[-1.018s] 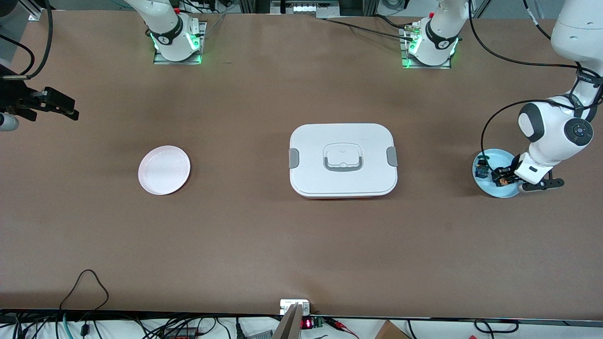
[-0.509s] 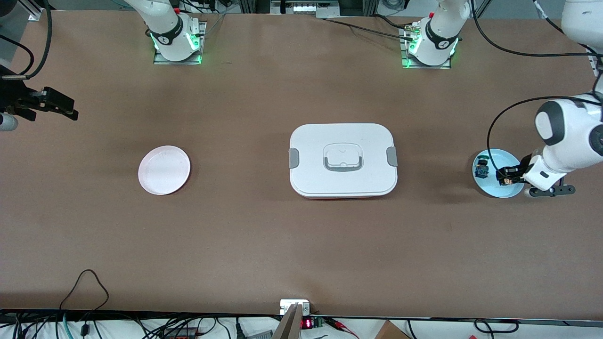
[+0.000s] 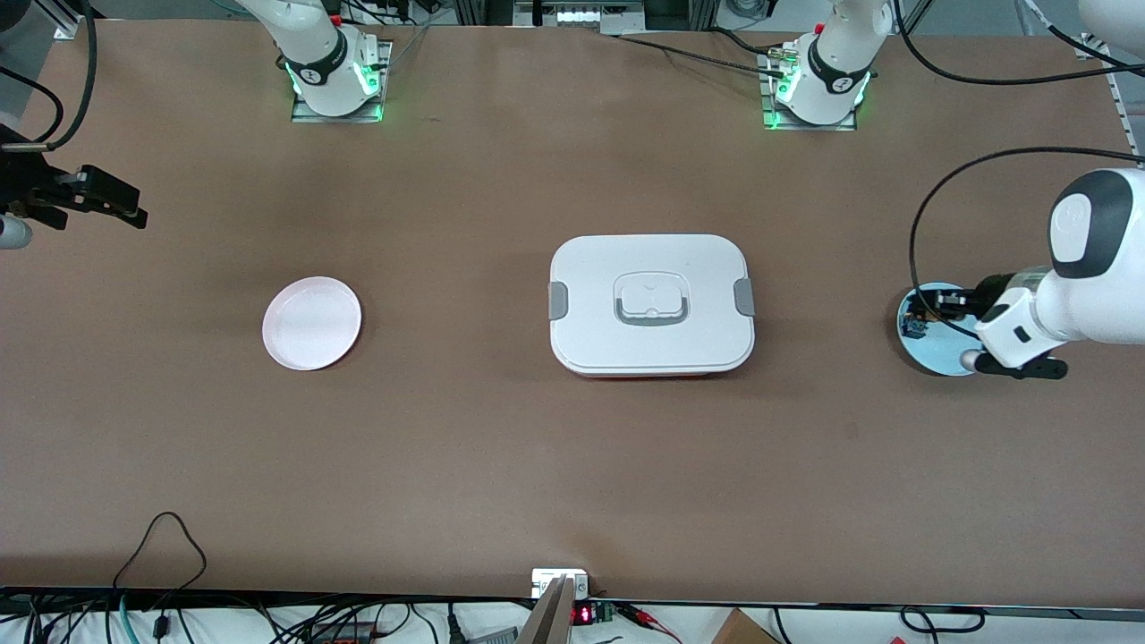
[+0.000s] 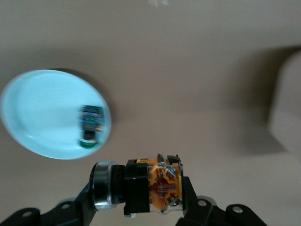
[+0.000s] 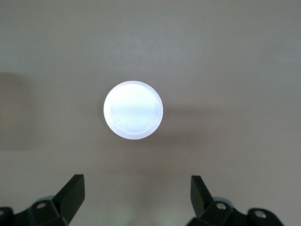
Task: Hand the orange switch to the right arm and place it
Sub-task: 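Carry the switch with the left gripper over the white box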
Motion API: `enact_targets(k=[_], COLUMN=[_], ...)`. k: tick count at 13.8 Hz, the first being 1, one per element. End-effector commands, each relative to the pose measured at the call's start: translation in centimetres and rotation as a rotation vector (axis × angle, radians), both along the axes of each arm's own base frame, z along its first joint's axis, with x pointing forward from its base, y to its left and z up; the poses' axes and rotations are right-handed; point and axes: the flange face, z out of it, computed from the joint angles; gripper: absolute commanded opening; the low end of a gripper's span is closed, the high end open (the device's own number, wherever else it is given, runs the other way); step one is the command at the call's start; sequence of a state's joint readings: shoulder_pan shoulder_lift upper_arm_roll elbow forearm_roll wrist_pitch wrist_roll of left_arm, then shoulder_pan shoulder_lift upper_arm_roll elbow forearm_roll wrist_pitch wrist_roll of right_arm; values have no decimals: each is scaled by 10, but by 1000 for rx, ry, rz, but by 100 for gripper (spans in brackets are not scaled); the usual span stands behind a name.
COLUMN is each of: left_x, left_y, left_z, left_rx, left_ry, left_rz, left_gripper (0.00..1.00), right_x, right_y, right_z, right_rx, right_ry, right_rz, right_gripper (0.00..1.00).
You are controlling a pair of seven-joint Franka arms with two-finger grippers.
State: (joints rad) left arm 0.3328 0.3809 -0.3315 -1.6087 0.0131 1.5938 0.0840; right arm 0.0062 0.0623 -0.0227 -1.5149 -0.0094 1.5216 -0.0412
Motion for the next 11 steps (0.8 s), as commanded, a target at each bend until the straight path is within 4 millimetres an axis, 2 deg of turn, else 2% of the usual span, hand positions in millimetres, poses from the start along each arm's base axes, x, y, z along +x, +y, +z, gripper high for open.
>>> enact_targets(k=[1,3,7,8,11], left_x=[-2,-8,-14,-19,-24], left_y=[-61,-113,-169,-194,-241], left_z=[18,33,54,58,71], left_rx=[-68,-129,-420,-484,-684], left_ry=[57,45,46,51,5], left_rz=[-93,-163,-180,-194,-253], left_gripper=[9,4,0,0,0], right_x=[0,0,0,0,1], right_y=[-2,-2,-2,-2,-2], right_z=[5,5,4,4,-2], right_rx=[-4,-2,-2,-4,-4], right_ry=[-3,-5,-3,-2,15], right_rz=[0,1,1,0,1], right_gripper=[100,100,100,100,100])
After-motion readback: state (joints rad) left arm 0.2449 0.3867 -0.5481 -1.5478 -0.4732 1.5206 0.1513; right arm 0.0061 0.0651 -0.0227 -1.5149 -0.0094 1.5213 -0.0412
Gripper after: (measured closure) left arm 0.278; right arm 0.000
